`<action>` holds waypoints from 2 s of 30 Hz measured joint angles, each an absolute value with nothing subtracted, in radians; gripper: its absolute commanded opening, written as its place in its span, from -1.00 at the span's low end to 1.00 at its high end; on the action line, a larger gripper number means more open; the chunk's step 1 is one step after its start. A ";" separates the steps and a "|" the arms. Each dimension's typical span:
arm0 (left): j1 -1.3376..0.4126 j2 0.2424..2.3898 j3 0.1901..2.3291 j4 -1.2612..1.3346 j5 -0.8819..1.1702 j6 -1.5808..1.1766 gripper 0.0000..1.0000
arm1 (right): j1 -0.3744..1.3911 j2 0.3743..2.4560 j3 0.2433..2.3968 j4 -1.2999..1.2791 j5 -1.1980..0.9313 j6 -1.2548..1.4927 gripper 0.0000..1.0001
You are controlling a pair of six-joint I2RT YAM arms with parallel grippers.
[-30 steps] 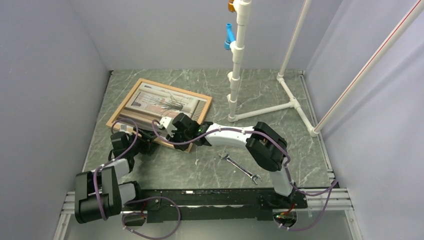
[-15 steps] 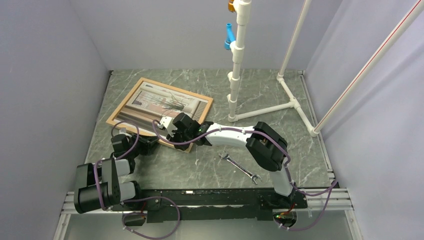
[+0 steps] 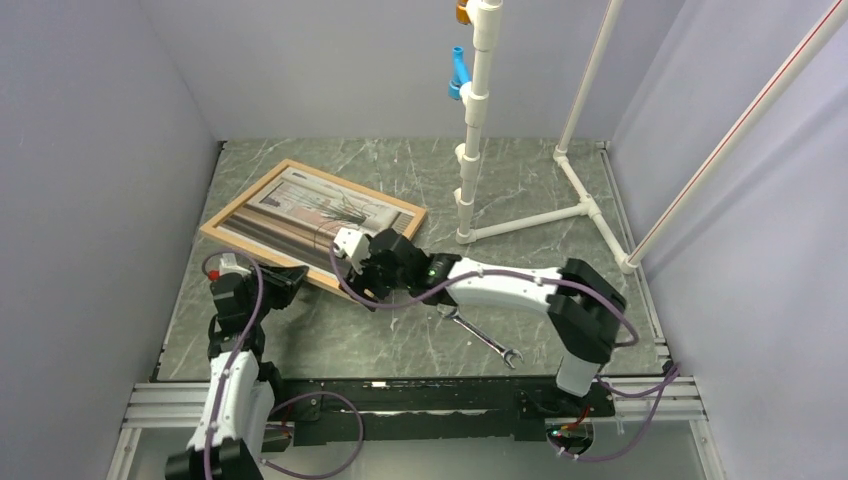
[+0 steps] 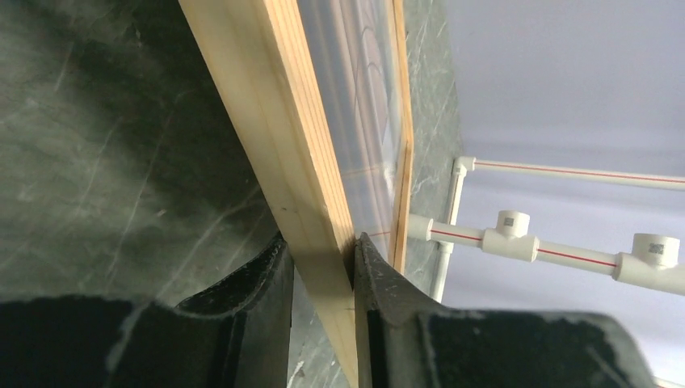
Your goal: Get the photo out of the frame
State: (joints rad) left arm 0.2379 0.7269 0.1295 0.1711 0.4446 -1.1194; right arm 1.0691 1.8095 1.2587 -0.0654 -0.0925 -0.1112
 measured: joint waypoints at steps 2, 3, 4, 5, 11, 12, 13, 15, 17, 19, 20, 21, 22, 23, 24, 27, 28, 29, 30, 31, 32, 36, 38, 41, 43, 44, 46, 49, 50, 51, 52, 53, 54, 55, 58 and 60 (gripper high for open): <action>0.237 0.640 0.167 0.047 0.422 -1.115 -1.00 | 1.092 1.719 1.176 -0.024 -0.059 -0.124 0.64; 0.237 0.610 0.189 -0.015 0.412 -1.110 -1.00 | 1.104 1.684 1.147 -0.015 -0.055 -0.128 0.68; 0.237 0.591 0.210 -0.066 0.406 -1.103 -1.00 | 1.119 1.643 1.111 0.007 -0.052 -0.134 0.71; 0.237 0.577 0.239 -0.127 0.402 -1.094 -1.00 | 1.135 1.597 1.072 0.026 -0.052 -0.139 0.72; 0.237 0.528 0.397 -0.410 0.390 -1.040 -1.00 | 1.231 1.326 0.809 0.197 -0.051 -0.184 0.77; 0.237 0.510 0.416 -0.446 0.385 -1.035 -1.00 | 1.244 1.301 0.775 0.225 -0.041 -0.193 0.77; 0.237 0.491 0.431 -0.480 0.382 -1.032 -1.00 | 1.259 1.288 0.744 0.259 -0.026 -0.205 0.77; 0.237 0.453 0.455 -0.536 0.377 -1.028 -1.00 | 1.287 1.291 0.696 0.340 0.015 -0.237 0.77; 0.237 0.419 0.477 -0.598 0.375 -1.021 -1.00 | 1.313 1.314 0.652 0.420 0.069 -0.277 0.75; 0.237 0.395 0.503 -0.658 0.374 -1.013 -1.00 | 1.332 1.358 0.639 0.481 0.117 -0.318 0.70; 0.237 0.384 0.519 -0.689 0.372 -1.008 -1.00 | 1.338 1.383 0.639 0.514 0.134 -0.338 0.68; 0.237 0.378 0.531 -0.710 0.369 -1.006 -1.00 | 1.341 1.402 0.639 0.538 0.148 -0.353 0.66; 0.237 0.373 0.544 -0.731 0.366 -1.003 -1.00 | 1.343 1.423 0.639 0.568 0.164 -0.370 0.65; 0.237 0.368 0.556 -0.750 0.364 -0.998 -1.00 | 1.343 1.443 0.640 0.598 0.180 -0.385 0.62; 0.236 0.366 0.569 -0.768 0.361 -0.992 -1.00 | 1.343 1.461 0.640 0.627 0.194 -0.400 0.59; 0.236 0.366 0.603 -0.815 0.353 -0.980 -1.00 | 1.343 1.491 0.640 0.684 0.222 -0.424 0.51; 0.236 0.366 0.613 -0.830 0.350 -0.977 -1.00 | 1.345 1.495 0.640 0.700 0.232 -0.431 0.50; 0.236 0.366 0.620 -0.838 0.347 -0.976 -1.00 | 1.349 1.496 0.640 0.717 0.239 -0.440 0.49; 0.236 0.366 0.629 -0.843 0.341 -0.976 -1.00 | 1.354 1.499 0.640 0.728 0.245 -0.446 0.46; 0.236 0.366 0.638 -0.847 0.336 -0.976 -1.00 | 1.362 1.503 0.640 0.746 0.253 -0.455 0.44; 0.236 0.366 0.648 -0.853 0.329 -0.975 -1.00 | 1.367 1.509 0.640 0.763 0.258 -0.463 0.42; 0.236 0.364 0.677 -0.871 0.307 -0.974 -1.00 | 1.385 1.541 0.658 0.811 0.270 -0.486 0.28; 0.236 0.366 0.695 -0.886 0.301 -0.974 -1.00 | 1.388 1.559 0.672 0.822 0.270 -0.487 0.06; 0.236 0.378 0.730 -0.901 0.290 -0.973 -1.00 | 1.393 1.575 0.690 0.822 0.261 -0.476 -0.29; 0.237 0.384 0.756 -0.904 0.280 -0.972 -0.95 | 1.396 1.576 0.699 0.832 0.262 -0.499 -0.43; 0.237 0.384 0.768 -0.896 0.274 -0.974 -0.81 | 1.397 1.575 0.702 0.846 0.261 -0.525 -0.49; 0.237 0.384 0.797 -0.891 0.266 -0.974 -0.47 | 1.398 1.572 0.705 0.868 0.260 -0.562 -0.63; 0.237 0.383 0.832 -0.908 0.262 -0.963 -0.06 | 1.394 1.553 0.709 0.867 0.244 -0.537 -0.79; 0.237 0.383 0.839 -0.915 0.262 -0.952 0.04 | 1.390 1.546 0.709 0.861 0.233 -0.526 -0.84; 0.236 0.383 0.847 -0.917 0.265 -0.933 0.13 | 1.382 1.537 0.709 0.855 0.221 -0.512 -0.89; 0.236 0.382 0.868 -0.920 0.268 -0.914 0.21 | 1.368 1.526 0.709 0.847 0.203 -0.496 -0.97; 0.234 0.379 0.891 -0.920 0.272 -0.898 0.28 | 1.351 1.513 0.709 0.839 0.182 -0.476 -1.00; 0.234 0.374 0.912 -0.918 0.273 -0.883 0.34 | 1.327 1.496 0.711 0.826 0.154 -0.452 -1.00; 0.234 0.368 0.936 -0.918 0.274 -0.871 0.43 | 1.301 1.481 0.714 0.810 0.125 -0.426 -1.00; 0.234 0.347 1.025 -0.920 0.272 -0.823 0.55 | 1.195 1.441 0.736 0.773 0.016 -0.319 -1.00; 0.233 0.335 1.086 -0.923 0.263 -0.795 0.57 | 1.130 1.427 0.750 0.762 -0.052 -0.246 -1.00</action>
State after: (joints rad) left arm 0.2329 0.3347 1.0859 -0.9226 0.2626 -0.7952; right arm 1.1301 1.4273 0.7498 0.7616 -0.0517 -0.2459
